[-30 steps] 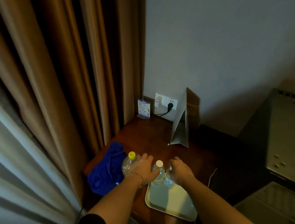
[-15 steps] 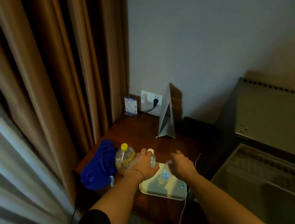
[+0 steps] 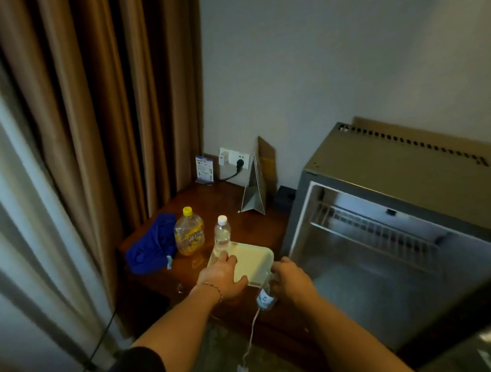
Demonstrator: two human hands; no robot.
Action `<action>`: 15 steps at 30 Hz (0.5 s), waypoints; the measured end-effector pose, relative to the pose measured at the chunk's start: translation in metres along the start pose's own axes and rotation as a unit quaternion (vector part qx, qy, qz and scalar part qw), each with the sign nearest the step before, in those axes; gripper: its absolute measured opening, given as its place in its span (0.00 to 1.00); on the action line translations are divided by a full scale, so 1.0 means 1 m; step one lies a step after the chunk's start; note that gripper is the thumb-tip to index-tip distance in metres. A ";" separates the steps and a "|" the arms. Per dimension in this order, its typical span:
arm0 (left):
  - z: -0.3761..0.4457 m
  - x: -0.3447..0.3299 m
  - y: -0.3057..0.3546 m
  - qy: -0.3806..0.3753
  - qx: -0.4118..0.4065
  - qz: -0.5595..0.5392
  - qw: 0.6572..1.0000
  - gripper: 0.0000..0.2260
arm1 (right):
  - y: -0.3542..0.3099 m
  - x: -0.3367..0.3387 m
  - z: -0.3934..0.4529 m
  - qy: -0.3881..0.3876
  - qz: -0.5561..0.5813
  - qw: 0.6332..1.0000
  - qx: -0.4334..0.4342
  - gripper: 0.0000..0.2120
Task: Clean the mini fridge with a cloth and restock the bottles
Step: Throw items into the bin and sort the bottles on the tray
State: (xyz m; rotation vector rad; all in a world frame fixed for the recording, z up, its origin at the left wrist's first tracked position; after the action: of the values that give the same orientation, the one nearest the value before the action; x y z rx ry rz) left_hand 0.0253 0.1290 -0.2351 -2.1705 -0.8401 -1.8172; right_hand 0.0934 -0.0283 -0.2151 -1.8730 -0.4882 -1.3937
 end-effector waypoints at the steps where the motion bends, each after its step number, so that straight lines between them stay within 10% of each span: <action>1: -0.017 -0.006 0.003 -0.005 0.006 -0.004 1.000 0.29 | 0.001 -0.003 -0.017 -0.005 0.002 1.000 0.003 0.13; 15: -0.210 -0.053 0.091 -0.017 -0.039 0.010 0.999 0.25 | 0.018 -0.011 -0.234 0.057 0.071 0.995 -0.042 0.08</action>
State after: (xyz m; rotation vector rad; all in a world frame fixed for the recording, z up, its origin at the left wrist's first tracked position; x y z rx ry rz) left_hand -0.1079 -0.0635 -0.2178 -2.2549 -0.7646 -1.8383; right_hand -0.0506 -0.2129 -0.1992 -1.8432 -0.2375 -1.4346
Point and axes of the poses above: each hand's wrist, its own z-axis towards the middle knuckle, its own x-axis out of the back of the hand, y = z × x, the point moved 9 cm from there along z, towards the middle knuckle, and after that the axes turned 12 degrees about x, right-handed, at the moved point
